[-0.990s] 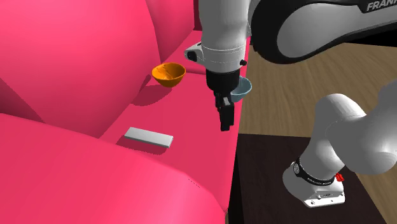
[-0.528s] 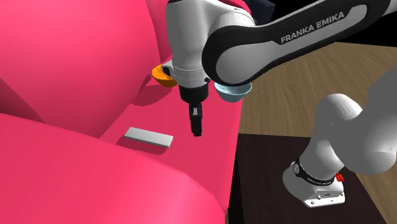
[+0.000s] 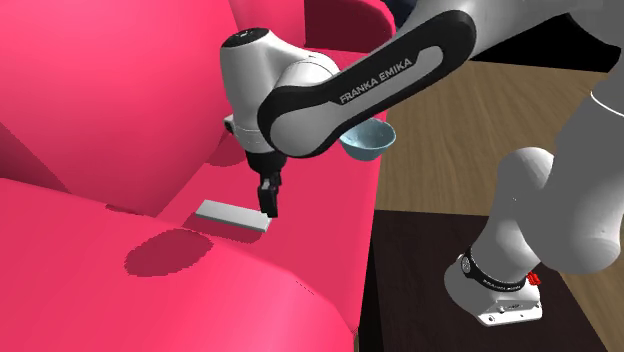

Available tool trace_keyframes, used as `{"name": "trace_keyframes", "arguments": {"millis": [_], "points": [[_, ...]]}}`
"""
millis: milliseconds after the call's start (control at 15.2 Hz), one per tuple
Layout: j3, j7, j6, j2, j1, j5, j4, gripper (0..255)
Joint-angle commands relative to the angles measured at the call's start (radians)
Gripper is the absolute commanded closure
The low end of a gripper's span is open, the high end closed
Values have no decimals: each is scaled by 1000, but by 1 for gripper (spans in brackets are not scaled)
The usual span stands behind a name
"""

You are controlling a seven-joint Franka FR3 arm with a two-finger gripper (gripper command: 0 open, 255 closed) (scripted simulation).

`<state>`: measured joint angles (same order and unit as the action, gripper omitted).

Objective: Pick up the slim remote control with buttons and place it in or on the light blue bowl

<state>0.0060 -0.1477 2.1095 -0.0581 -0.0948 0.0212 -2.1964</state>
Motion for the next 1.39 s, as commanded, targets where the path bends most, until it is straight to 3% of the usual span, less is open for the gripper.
{"name": "trace_keyframes", "arguments": {"millis": [0, 792, 1320], "points": [[-5, 2, 36, 74, -5, 1, 45, 0], [-33, -7, 130, 520, -43, -13, 436, 0], [-32, -7, 206, 585, -45, -14, 426, 0]]}}
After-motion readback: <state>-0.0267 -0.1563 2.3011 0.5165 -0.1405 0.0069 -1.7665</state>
